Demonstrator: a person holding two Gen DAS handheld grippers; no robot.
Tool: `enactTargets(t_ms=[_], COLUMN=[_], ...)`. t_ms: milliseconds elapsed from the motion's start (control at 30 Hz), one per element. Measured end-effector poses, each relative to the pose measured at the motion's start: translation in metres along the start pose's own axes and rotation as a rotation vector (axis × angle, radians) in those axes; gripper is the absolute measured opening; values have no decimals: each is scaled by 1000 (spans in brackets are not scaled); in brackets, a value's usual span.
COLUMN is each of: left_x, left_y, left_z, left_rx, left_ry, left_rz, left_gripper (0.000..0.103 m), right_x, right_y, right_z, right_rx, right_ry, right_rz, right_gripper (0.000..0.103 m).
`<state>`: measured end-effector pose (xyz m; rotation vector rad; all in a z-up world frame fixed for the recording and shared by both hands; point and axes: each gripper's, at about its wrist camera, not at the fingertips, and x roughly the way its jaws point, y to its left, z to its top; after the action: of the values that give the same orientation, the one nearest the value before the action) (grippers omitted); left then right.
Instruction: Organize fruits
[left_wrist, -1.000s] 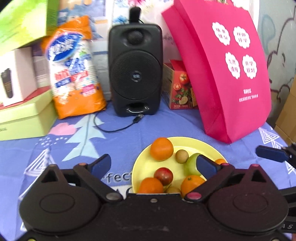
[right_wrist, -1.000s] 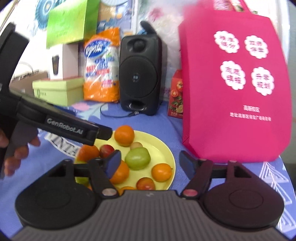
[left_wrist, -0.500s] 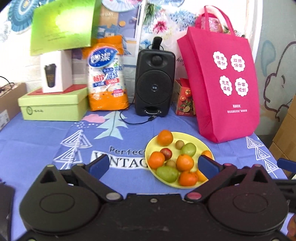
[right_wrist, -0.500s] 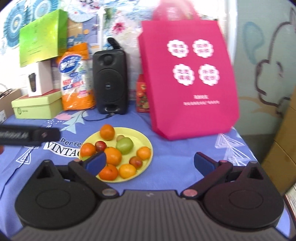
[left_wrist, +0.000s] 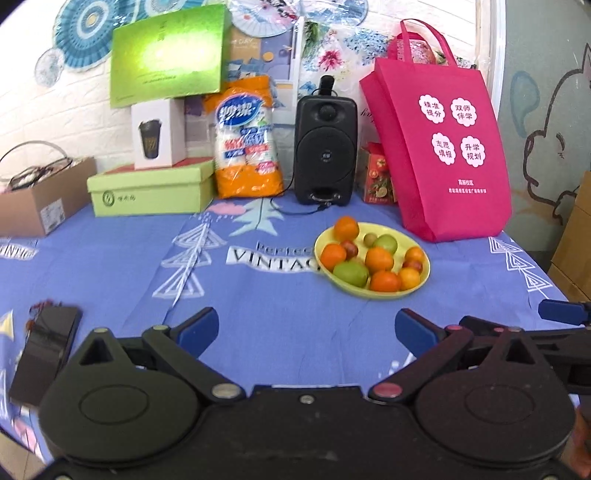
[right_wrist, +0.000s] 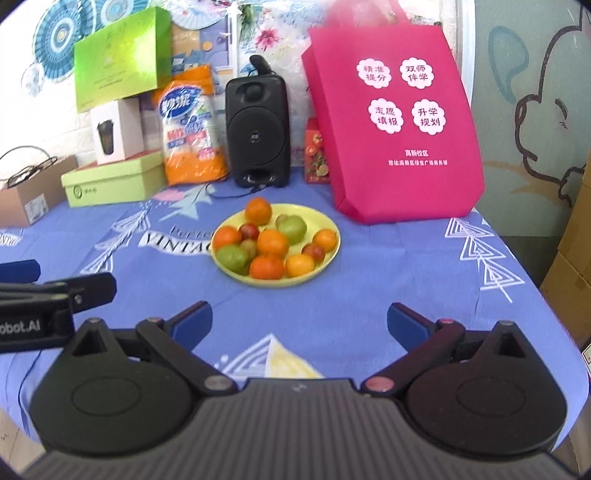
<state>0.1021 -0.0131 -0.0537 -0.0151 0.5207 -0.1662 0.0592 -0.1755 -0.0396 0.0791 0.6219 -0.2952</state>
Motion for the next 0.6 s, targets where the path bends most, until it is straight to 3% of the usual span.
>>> enactTargets(t_ms=[267,600], left_x=[-22,-35], left_y=[16,29], left_z=[-10,-6], left_rx=[-20,-63], left_ry=[-16,-29], left_rz=[115,115], left_gripper=[103,103], right_x=[-14,-23], right_y=[-1,-8], right_z=[-12,-12], right_rx=[-62,-61], right_ry=[-36,-59], right_rz=[-93,-109], right_gripper=[103,103])
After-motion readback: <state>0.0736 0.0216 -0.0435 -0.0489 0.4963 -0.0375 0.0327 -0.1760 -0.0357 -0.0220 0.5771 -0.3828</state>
